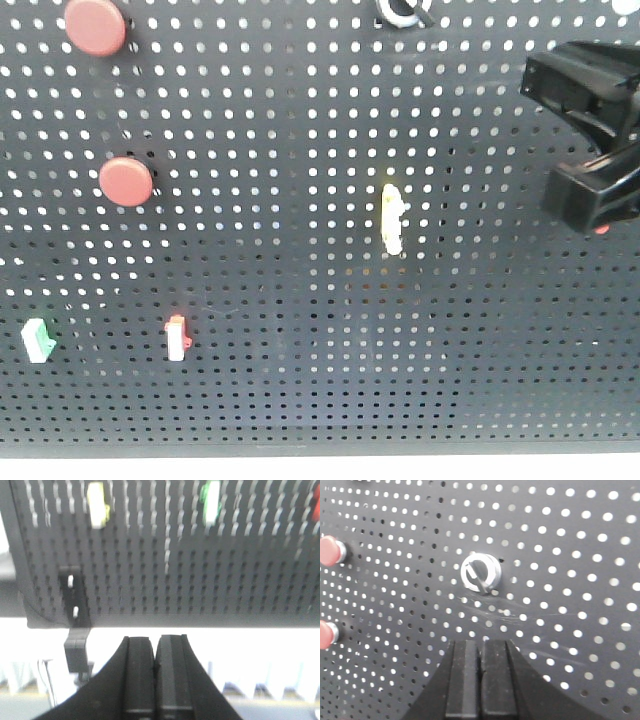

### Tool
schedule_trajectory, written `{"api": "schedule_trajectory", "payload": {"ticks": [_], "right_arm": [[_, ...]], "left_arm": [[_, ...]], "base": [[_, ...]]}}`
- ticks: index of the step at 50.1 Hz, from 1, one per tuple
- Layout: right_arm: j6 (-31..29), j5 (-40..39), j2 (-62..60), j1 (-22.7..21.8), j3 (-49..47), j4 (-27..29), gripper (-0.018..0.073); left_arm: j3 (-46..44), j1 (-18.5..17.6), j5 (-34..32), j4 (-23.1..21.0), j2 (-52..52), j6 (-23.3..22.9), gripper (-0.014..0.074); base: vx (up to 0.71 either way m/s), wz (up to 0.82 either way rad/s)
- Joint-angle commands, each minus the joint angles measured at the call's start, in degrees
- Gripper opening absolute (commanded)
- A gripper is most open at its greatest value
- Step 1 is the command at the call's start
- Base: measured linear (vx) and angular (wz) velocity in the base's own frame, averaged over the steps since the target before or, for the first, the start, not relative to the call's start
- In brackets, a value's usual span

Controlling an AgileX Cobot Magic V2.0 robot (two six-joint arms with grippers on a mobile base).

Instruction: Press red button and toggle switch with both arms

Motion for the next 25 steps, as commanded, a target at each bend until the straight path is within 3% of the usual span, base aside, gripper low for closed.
{"api": "schedule_trajectory", "payload": {"ticks": [1, 25], "right_arm": [[-0.28, -4.52, -0.74, 0.01, -1.47, -0.66, 0.0], [-0.28, -4.67, -0.74, 0.01, -1.47, -0.66, 0.0]], "left_arm": [[1.59, -0.08, -3.83, -0.57, -0.33, -0.09, 0.0001], [1.59, -0.08, -3.44, -0.57, -0.32, -0.09, 0.0001]], "base": [[0.0, 0.0], [0.0, 0.0]]}}
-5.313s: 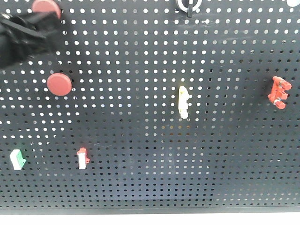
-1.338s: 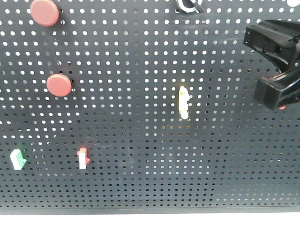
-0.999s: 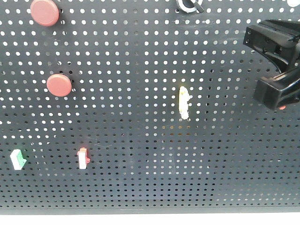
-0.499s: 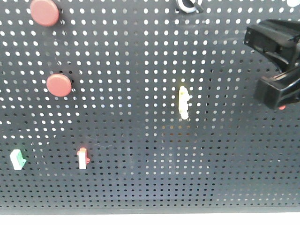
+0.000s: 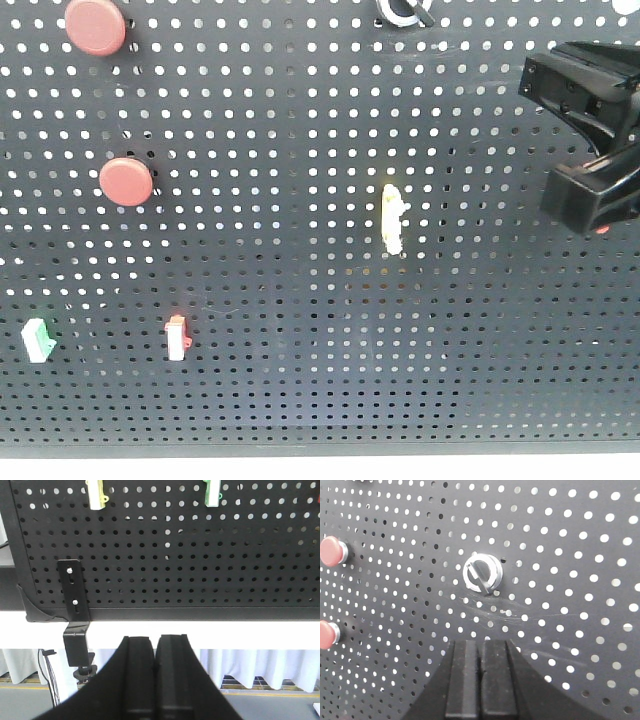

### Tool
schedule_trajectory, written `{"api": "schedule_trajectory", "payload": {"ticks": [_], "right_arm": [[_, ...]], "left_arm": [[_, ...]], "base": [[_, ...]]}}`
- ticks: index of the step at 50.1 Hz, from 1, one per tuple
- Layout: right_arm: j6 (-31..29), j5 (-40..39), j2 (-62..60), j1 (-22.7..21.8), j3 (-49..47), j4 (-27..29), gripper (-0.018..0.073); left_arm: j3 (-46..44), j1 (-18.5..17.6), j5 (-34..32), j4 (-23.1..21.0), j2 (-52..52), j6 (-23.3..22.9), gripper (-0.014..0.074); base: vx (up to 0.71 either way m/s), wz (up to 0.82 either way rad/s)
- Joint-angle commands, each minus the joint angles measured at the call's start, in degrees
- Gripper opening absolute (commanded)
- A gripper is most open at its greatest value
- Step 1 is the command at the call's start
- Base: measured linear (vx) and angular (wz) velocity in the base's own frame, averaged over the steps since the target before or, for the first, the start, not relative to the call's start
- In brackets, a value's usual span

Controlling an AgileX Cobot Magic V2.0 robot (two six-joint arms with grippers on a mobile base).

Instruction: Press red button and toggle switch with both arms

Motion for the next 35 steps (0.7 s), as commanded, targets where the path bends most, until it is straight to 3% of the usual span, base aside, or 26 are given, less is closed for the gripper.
{"api": "schedule_trajectory", "payload": {"ticks": [1, 9, 14, 28, 35], "right_arm": [[-0.28, -4.68, -0.74, 0.01, -1.47, -0.66, 0.0], [-1.12, -2.05, -2.46, -1.25, -1.23, 2.66, 0.0], [-1.07, -2.5, -9.2, -6.18, 5.13, 7.88, 0.0], [-0.26, -6.83, -36.78, -27.58, 40.68, 8.24, 0.0], [0.27, -6.78, -49.29, -32.26, 54.77, 10.33, 0.0]], "left_arm": [[1.59, -0.08, -4.22, -0.57, -0.32, -0.12, 0.0001], [1.59, -0.08, -4.22, -0.57, -0.32, -0.12, 0.0001], [1.59, -0.08, -4.22, -0.57, -0.32, -0.12, 0.0001], [1.59, -0.08, -4.22, -0.57, -0.32, -0.12, 0.0001], [1.59, -0.08, -4.22, -0.57, -0.32, -0.12, 0.0001]], "base": [[0.0, 0.0], [0.0, 0.0], [0.0, 0.0], [0.0, 0.0], [0.0, 0.0]]}}
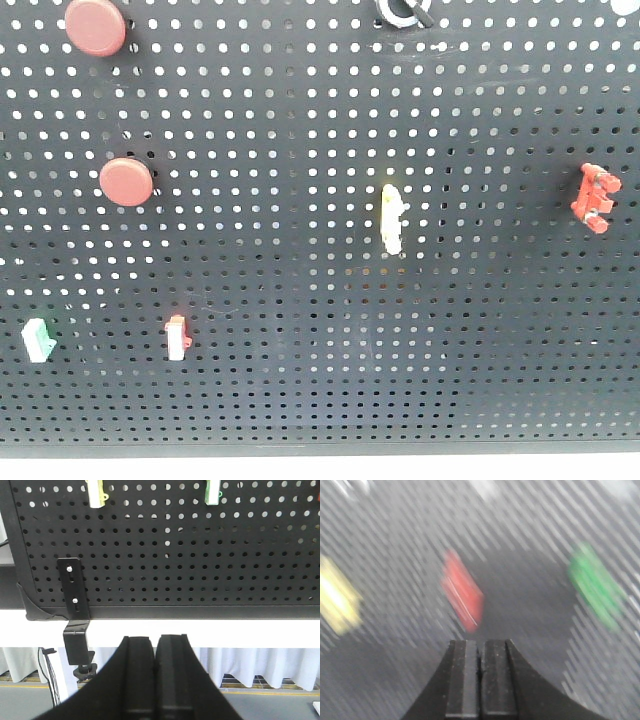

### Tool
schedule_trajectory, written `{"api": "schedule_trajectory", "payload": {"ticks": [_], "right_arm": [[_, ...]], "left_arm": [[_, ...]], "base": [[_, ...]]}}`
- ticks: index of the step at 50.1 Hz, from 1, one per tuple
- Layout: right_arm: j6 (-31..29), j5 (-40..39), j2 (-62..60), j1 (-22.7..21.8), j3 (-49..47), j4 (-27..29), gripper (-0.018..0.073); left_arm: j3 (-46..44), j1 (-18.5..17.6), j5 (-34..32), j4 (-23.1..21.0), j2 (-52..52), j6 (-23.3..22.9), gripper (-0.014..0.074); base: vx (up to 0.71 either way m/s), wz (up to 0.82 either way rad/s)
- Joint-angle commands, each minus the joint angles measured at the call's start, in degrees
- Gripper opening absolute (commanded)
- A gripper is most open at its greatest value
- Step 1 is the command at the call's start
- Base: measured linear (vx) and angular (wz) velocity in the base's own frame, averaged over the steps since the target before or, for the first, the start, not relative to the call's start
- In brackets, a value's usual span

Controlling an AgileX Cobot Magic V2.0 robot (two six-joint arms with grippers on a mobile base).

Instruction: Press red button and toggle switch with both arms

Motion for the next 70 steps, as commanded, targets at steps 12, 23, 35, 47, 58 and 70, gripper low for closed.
{"api": "schedule_trajectory", "payload": {"ticks": [12, 23, 35, 47, 58, 70], "right_arm": [[-0.19, -6.73, -12.96, -2.57, 20.14, -0.11, 0.0], [-0.26, -2.22, -13.25, -2.2, 20.0, -0.63, 0.0], [-0.26, -2.33, -13.25, -2.2, 20.0, -0.63, 0.0], [-0.26, -2.33, -13.25, -2.2, 20.0, -0.63, 0.0], [-0.26, -2.33, -13.25, -2.2, 20.0, -0.63, 0.0], [-0.26, -2.33, -13.25, -2.2, 20.0, -0.63, 0.0]], "left_arm": [[1.59, -0.08, -4.39, -0.56, -0.32, -0.12, 0.0001], [1.59, -0.08, -4.39, -0.56, -0.32, -0.12, 0.0001], [1.59, -0.08, -4.39, -0.56, -0.32, -0.12, 0.0001], [1.59, -0.08, -4.39, -0.56, -0.32, -0.12, 0.0001], [1.59, -0.08, -4.39, -0.56, -0.32, -0.12, 0.0001], [1.59, -0.08, -4.39, -0.56, -0.32, -0.12, 0.0001]], "base": [[0.0, 0.0], [0.0, 0.0], [0.0, 0.0], [0.0, 0.0], [0.0, 0.0], [0.0, 0.0]]}}
